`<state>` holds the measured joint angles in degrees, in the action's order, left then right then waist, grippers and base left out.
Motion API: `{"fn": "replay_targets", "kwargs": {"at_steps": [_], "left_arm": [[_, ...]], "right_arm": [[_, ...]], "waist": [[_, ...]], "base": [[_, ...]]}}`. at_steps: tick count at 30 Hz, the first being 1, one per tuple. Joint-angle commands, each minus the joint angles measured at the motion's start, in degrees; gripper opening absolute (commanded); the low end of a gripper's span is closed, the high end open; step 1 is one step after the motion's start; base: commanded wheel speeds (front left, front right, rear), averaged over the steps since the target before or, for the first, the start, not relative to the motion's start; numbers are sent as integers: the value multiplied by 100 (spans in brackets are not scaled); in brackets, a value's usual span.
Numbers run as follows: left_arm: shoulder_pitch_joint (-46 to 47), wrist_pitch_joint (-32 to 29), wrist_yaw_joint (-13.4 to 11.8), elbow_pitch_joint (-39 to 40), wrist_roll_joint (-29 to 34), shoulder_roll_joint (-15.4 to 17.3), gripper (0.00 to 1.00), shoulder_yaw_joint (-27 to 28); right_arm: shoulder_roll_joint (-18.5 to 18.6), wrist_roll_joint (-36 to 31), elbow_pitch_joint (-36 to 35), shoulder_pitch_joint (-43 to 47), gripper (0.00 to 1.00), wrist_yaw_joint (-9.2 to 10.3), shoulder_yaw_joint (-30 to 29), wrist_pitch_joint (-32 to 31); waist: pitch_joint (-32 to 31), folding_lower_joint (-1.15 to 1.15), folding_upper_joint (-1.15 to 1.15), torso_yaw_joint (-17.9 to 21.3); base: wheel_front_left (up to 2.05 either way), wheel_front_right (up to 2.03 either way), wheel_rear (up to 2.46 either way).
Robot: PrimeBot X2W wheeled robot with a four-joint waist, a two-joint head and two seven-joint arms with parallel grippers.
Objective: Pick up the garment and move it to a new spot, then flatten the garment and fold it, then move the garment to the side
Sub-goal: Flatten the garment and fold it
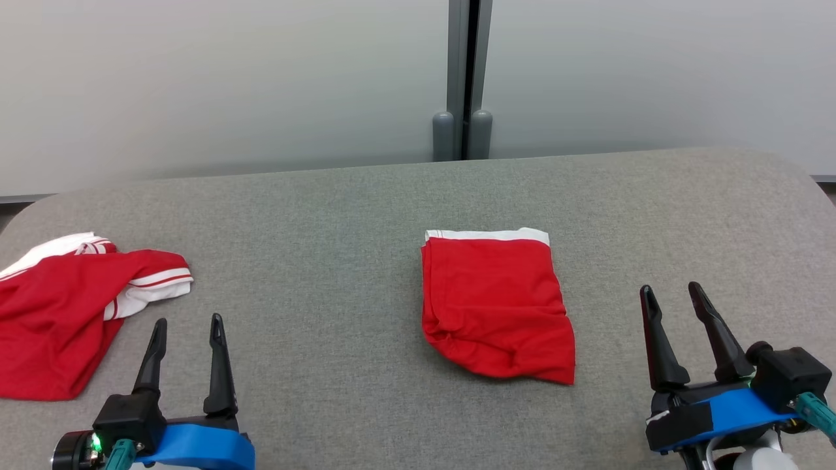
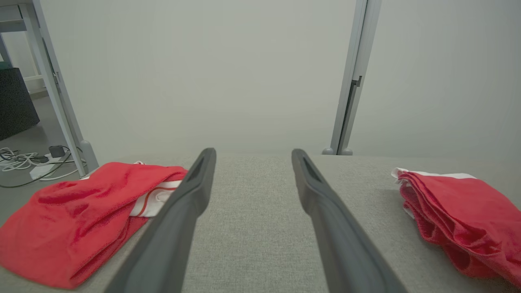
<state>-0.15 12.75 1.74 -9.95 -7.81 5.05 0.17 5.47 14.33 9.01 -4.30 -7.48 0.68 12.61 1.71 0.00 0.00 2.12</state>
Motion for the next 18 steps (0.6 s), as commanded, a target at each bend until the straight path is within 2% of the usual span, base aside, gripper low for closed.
{"fn": "replay_targets", "kwargs": {"at_steps": [1,18], "left_arm": [[-82,-30,-37,46,46,45,100,-2],[-42,-122,-132,166,1,99,100,-129]], "right_arm": [[-38,-68,-68,109,100,-3,-32,-39],[-220,-291,-234,355,100,-3,-171,-380]], "waist": [[-10,0,0,-20],[3,0,0,-204]], "base": [[0,0,0],[0,0,0]]}}
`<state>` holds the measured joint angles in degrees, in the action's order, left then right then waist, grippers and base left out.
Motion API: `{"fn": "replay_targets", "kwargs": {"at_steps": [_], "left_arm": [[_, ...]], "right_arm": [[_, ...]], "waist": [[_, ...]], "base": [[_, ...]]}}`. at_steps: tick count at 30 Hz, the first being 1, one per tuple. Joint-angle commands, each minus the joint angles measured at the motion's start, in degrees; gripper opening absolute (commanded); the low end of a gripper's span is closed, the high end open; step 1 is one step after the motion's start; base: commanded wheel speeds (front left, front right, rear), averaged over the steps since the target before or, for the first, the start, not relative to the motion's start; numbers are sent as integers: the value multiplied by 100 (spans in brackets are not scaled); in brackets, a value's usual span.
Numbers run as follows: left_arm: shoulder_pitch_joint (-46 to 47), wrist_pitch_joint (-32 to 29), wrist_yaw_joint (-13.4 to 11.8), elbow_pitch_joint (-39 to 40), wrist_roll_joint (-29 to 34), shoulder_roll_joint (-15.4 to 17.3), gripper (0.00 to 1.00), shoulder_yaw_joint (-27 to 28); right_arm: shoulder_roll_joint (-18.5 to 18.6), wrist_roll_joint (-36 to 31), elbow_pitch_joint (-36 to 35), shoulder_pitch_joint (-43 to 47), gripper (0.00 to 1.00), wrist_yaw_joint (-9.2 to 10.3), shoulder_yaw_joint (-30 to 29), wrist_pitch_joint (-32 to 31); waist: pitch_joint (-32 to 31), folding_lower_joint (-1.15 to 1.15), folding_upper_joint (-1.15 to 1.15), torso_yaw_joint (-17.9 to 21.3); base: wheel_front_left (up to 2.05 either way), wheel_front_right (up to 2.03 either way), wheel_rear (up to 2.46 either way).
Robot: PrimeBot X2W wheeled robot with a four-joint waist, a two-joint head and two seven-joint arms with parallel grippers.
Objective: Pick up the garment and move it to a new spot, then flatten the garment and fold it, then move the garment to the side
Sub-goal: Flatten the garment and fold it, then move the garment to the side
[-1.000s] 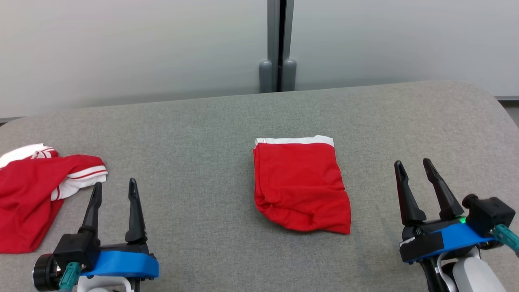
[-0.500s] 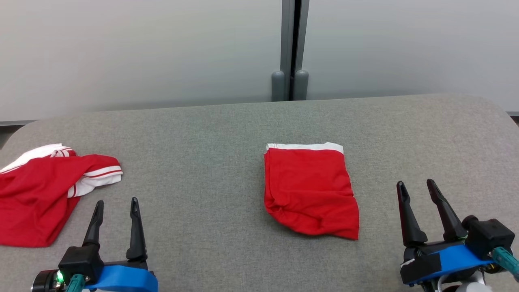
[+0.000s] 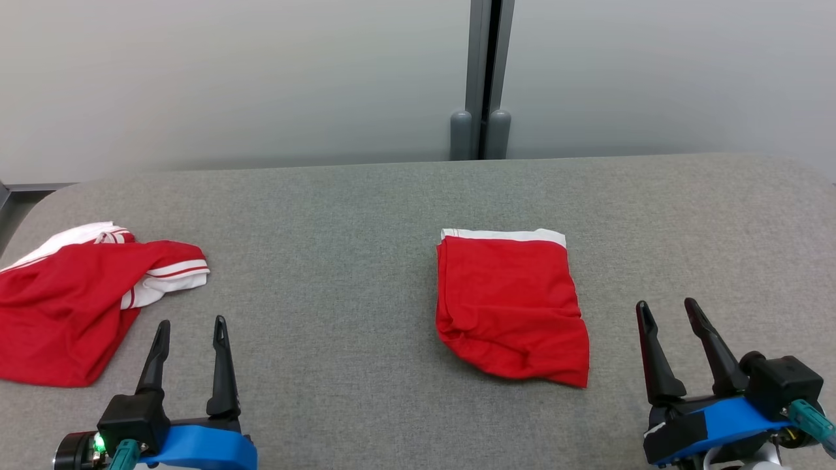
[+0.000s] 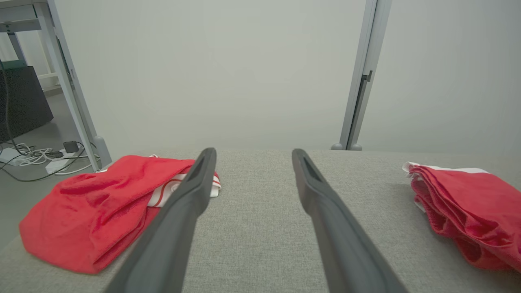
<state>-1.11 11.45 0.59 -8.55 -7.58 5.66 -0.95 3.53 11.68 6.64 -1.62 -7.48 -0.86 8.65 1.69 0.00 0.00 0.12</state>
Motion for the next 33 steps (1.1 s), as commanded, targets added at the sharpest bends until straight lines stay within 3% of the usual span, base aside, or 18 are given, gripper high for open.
{"fn": "replay_targets", "kwargs": {"at_steps": [1,11,22,33], "left_arm": [[63,6,-18,30,-24,43,100,-25],[69,26,-55,35,-80,87,100,-40],[325,71,-96,76,-105,69,100,-110],[686,194,-106,-88,-147,19,100,-241]], "right_arm": [[-28,-38,12,81,100,-3,-20,2],[-43,-37,97,2,100,-3,-88,-48],[222,4,312,-1216,100,-3,59,-354],[468,0,1380,-2193,100,-3,310,-599]], "waist": [[10,0,0,-13],[40,0,0,-24],[371,0,0,-120],[898,0,0,-450]], "base": [[0,0,0],[0,0,0],[0,0,0],[0,0,0]]}}
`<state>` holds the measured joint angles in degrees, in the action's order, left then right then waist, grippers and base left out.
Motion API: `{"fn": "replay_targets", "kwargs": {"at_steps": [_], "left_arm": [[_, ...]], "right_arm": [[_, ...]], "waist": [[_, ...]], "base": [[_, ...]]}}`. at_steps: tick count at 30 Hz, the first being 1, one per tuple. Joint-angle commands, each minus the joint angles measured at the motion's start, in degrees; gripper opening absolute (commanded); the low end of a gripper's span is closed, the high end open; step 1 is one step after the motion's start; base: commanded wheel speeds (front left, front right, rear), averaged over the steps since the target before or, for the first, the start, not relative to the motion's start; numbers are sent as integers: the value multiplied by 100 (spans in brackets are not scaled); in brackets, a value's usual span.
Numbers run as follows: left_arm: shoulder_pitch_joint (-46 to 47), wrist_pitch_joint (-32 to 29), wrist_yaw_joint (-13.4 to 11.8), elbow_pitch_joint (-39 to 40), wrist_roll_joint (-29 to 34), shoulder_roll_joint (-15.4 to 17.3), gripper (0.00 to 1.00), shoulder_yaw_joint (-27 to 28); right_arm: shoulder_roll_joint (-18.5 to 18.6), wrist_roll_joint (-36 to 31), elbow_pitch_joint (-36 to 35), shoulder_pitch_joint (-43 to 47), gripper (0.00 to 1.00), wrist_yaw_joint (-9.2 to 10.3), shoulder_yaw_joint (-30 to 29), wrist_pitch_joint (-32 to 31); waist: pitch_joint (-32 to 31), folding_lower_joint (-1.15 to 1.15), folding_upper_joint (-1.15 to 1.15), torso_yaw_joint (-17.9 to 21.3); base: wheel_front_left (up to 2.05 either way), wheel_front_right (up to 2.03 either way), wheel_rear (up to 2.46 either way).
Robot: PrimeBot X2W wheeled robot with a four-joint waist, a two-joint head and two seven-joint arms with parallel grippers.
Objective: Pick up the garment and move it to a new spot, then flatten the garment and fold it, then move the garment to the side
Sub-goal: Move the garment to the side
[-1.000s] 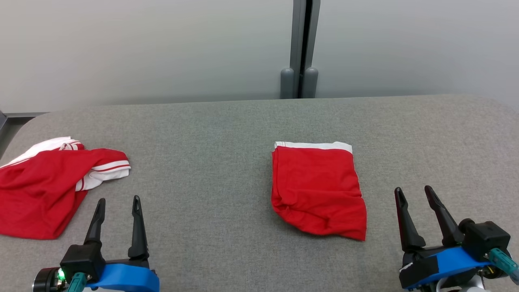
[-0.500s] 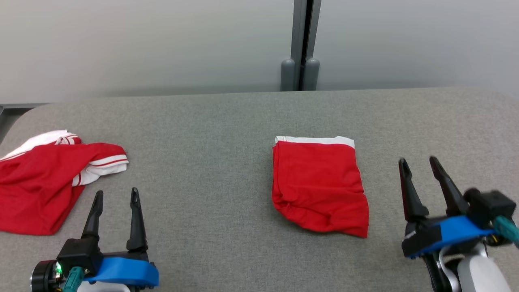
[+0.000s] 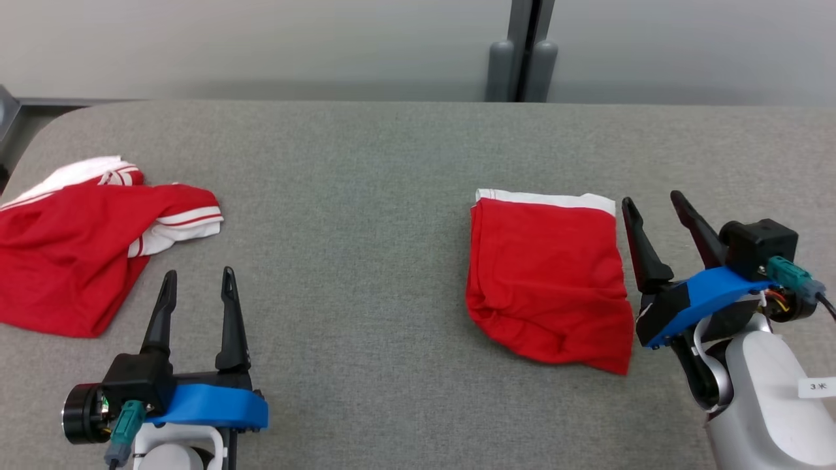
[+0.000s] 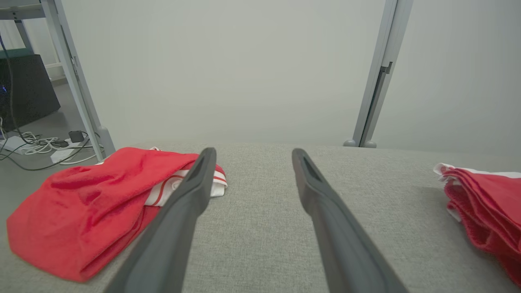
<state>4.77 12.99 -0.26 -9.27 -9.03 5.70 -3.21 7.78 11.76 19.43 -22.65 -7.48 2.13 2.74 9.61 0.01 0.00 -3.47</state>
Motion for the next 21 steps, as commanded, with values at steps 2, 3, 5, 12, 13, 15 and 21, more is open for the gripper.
{"fn": "replay_targets", "kwargs": {"at_steps": [2,3,5,12,13,15,21], "left_arm": [[178,68,-2,-60,-15,9,100,-31],[215,77,3,-74,-20,6,100,-39],[294,101,1,-112,-28,-3,100,-53],[408,170,-35,-229,-48,-36,100,-94],[415,180,-39,-242,-53,-40,100,-98],[431,183,-42,-259,-62,-51,100,-111],[443,205,-57,-335,-96,-64,100,-124]], "right_arm": [[55,-23,365,-156,100,-3,7,22],[60,-24,503,-180,100,-3,11,23],[60,-34,767,-210,100,-3,32,52],[-8,-18,1748,-220,100,-3,122,179],[-30,-10,1883,-228,100,-3,144,202],[-72,36,2133,-245,100,-3,162,254],[-239,152,2766,-181,100,-5,319,309]], "waist": [[194,-1,0,-146],[240,-1,0,-173],[310,-1,0,-222],[430,-1,0,-305],[441,-1,0,-310],[454,-1,0,-319],[432,-1,0,-323]], "base": [[0,0,0],[0,0,0],[0,0,0],[0,0,0],[0,0,0],[0,0,0],[0,0,0]]}}
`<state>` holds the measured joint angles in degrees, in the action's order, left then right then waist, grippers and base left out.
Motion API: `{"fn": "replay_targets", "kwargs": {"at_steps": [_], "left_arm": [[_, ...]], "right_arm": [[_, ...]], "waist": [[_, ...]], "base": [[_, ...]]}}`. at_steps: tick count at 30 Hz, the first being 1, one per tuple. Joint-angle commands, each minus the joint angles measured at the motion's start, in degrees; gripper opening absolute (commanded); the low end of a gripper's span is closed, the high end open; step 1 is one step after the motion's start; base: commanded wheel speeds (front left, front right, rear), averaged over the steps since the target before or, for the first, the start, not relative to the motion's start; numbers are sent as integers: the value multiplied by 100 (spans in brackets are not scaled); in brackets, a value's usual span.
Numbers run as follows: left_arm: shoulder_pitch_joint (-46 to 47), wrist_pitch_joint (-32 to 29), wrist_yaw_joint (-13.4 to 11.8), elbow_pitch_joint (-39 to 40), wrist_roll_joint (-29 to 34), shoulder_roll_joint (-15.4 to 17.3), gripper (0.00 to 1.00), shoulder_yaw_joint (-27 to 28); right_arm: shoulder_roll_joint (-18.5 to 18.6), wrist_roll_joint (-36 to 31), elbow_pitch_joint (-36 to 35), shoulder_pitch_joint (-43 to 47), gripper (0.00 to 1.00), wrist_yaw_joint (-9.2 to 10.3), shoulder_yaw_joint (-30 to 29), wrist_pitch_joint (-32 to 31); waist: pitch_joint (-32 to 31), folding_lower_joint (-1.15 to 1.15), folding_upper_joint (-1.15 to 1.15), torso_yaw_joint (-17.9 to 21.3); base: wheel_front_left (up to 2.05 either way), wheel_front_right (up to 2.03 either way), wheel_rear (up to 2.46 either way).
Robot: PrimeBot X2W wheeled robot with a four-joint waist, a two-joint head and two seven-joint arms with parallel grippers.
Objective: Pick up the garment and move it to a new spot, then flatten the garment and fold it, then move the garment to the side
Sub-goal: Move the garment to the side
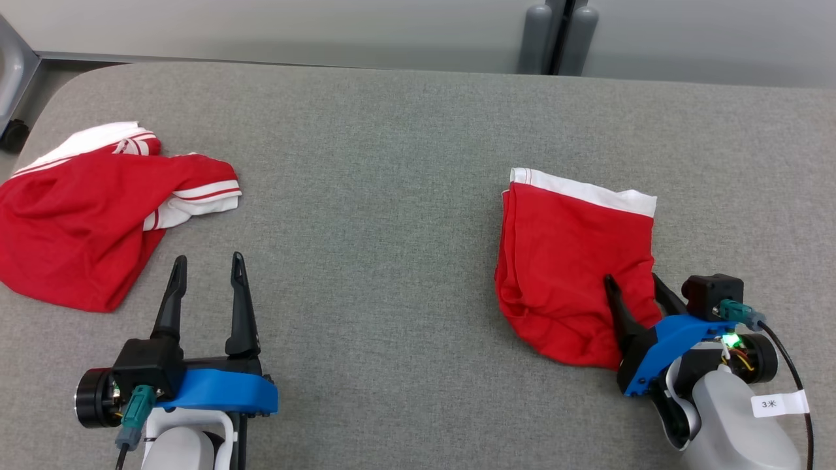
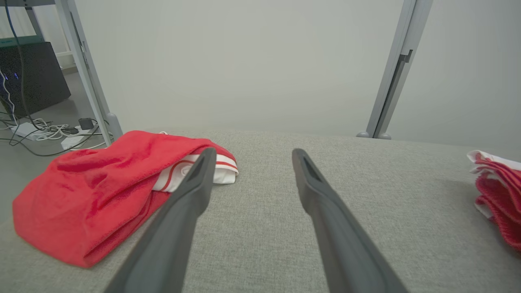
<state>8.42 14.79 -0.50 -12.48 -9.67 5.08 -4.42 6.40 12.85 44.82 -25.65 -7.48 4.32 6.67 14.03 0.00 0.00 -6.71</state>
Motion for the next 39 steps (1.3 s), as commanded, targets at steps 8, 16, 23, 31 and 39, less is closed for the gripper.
{"fn": "replay_targets", "kwargs": {"at_steps": [8,16,23,31,39], "left_arm": [[82,41,-36,-45,-78,-37,100,-24],[277,45,7,102,-58,-4,100,-5],[620,47,28,346,65,132,100,12],[907,45,40,510,178,340,100,9],[1003,-43,14,695,220,411,100,-80]], "right_arm": [[-143,368,332,-121,0,-8,361,237],[379,464,19,-442,0,-1,426,576],[875,589,-378,-227,0,-1,141,749],[1176,615,-899,-24,0,-2,-329,823],[1392,398,-1308,-821,0,-2,-216,632]], "waist": [[-19,0,0,65],[301,0,0,549],[742,0,0,1203],[1112,0,0,1694],[1348,0,0,1732]], "base": [[0,0,0],[0,0,0],[0,0,0],[0,0,0],[0,0,0]]}}
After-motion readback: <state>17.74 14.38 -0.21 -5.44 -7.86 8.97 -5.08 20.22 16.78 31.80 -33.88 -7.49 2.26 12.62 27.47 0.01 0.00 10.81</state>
